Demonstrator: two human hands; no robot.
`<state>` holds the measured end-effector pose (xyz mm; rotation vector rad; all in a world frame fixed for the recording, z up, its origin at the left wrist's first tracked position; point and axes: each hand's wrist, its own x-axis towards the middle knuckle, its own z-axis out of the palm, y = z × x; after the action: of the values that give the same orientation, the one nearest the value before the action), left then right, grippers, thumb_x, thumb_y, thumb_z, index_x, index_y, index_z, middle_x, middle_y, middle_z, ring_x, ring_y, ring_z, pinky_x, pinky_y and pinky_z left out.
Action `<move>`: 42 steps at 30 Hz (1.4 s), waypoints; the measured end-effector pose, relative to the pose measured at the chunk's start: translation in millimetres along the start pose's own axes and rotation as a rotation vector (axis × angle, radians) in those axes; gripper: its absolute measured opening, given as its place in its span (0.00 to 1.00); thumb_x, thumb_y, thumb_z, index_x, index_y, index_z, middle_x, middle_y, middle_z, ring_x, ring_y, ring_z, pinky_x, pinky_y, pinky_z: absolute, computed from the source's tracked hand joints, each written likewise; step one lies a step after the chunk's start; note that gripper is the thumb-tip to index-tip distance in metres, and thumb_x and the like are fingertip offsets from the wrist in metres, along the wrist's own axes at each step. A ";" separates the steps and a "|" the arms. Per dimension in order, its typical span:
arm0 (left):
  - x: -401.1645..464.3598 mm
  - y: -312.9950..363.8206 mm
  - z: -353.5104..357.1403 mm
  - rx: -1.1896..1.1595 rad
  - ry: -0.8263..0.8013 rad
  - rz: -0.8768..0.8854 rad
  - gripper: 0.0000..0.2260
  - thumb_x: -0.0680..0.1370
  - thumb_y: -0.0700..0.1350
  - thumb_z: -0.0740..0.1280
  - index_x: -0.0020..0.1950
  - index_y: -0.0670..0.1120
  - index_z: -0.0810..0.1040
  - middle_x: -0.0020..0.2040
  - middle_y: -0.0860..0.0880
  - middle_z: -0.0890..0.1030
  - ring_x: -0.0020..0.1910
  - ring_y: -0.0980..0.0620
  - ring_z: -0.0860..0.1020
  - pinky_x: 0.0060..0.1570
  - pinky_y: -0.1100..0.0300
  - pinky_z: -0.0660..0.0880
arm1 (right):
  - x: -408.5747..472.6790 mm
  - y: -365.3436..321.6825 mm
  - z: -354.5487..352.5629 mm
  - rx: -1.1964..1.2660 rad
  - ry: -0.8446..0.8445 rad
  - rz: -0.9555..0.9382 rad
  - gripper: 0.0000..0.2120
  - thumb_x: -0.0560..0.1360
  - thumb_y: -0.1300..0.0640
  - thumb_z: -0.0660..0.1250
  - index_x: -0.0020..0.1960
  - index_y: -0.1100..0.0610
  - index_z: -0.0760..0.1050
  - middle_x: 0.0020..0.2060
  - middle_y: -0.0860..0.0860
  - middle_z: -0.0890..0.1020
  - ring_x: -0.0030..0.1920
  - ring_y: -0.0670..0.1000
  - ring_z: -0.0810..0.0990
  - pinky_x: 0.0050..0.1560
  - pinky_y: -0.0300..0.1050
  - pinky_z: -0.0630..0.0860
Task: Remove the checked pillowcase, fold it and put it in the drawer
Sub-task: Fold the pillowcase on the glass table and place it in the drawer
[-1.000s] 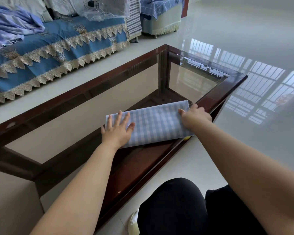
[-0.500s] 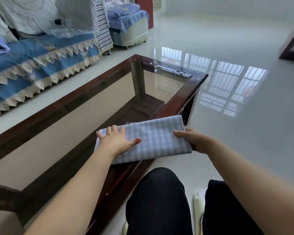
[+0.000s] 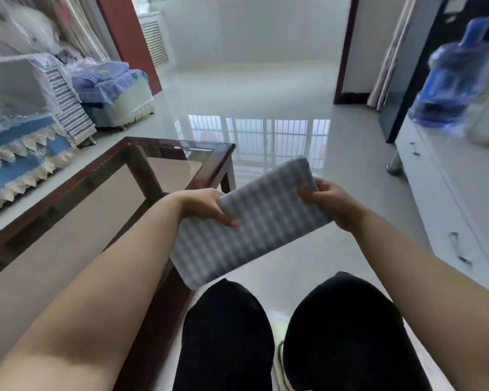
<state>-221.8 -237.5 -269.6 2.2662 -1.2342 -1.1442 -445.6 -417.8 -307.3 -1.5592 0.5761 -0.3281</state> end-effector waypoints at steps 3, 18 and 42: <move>24.8 38.7 21.0 0.008 0.031 0.071 0.13 0.69 0.45 0.77 0.52 0.48 0.82 0.49 0.47 0.85 0.46 0.49 0.84 0.48 0.53 0.82 | -15.2 9.5 -42.5 -0.011 0.105 -0.006 0.06 0.76 0.53 0.67 0.52 0.49 0.78 0.46 0.47 0.84 0.42 0.47 0.84 0.39 0.38 0.78; 180.8 141.3 168.0 -0.021 -0.042 0.214 0.10 0.72 0.43 0.70 0.52 0.43 0.79 0.46 0.43 0.83 0.46 0.45 0.81 0.51 0.48 0.79 | -33.6 145.8 -201.5 -0.227 0.864 0.232 0.23 0.75 0.43 0.65 0.63 0.56 0.70 0.54 0.51 0.78 0.53 0.52 0.77 0.50 0.43 0.70; 241.2 156.4 207.6 0.360 0.380 0.244 0.14 0.75 0.45 0.58 0.58 0.55 0.74 0.48 0.50 0.81 0.44 0.45 0.74 0.38 0.57 0.66 | 0.1 221.6 -265.6 -0.582 0.885 0.963 0.21 0.74 0.61 0.57 0.65 0.64 0.59 0.61 0.61 0.74 0.59 0.63 0.74 0.45 0.48 0.70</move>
<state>-395.1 -503.9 -426.7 2.3428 -1.5890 -0.4026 -623.6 -639.3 -504.5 -1.4119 2.1604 -0.0781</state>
